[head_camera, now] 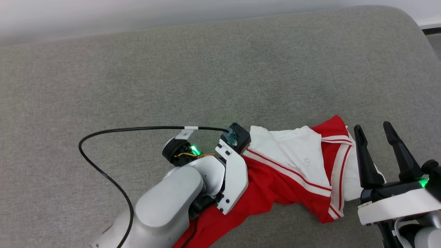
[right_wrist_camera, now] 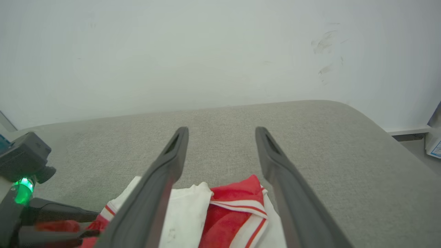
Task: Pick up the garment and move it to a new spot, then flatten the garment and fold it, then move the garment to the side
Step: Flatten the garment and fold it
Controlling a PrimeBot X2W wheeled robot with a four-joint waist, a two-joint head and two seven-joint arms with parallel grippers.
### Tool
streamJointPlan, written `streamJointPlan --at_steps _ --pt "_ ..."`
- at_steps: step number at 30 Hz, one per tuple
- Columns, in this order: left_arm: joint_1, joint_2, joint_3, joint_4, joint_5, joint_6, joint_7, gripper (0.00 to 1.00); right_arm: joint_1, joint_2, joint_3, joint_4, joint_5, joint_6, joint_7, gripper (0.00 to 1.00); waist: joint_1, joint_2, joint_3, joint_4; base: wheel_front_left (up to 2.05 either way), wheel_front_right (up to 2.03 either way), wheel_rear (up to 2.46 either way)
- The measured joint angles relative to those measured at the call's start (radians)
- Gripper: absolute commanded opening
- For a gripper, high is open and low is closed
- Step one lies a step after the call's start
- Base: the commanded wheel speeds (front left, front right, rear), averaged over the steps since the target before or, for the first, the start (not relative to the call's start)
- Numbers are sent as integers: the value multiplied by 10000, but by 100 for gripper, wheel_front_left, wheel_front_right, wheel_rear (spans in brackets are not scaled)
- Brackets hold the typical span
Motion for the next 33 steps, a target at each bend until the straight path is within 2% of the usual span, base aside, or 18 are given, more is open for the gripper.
streamJointPlan --at_steps 6,10,13,20,22,25,27,29,33 --pt "-246 27 336 -98 109 142 -1064 0 40 90 -165 198 58 0 10 100 0 0 -165 -8 0 0 0" --pt "-143 359 809 -755 211 736 -1887 0 185 134 -290 219 29 0 104 100 -1 0 -369 145 0 0 0" --pt "486 861 1300 -1565 232 1415 -2393 0 224 148 -372 148 -12 0 196 100 0 0 -508 314 0 0 0" --pt "3197 2234 2786 -3432 -238 3553 -3281 0 435 178 -610 -21 -21 0 456 100 0 0 -709 747 0 0 0" --pt "4148 2414 3233 -3776 -587 4084 -3442 0 472 174 -623 -27 -19 0 570 100 0 0 -761 861 0 0 0" --pt "5503 2487 3647 -4038 -1191 4640 -3530 0 487 150 -646 2 2 0 683 100 -1 0 -831 976 0 0 0" --pt "6258 2339 3812 -4013 -1647 4834 -3538 0 490 123 -644 27 33 0 706 100 0 0 -877 1012 0 0 0" --pt "6816 2109 3873 -3864 -2092 4844 -3544 0 495 109 -637 61 77 0 748 100 -1 0 -918 1019 0 0 0" --pt "7046 1847 3827 -3503 -2378 4592 -3695 0 549 67 -660 128 86 0 794 100 -1 0 -1049 1043 0 0 0"
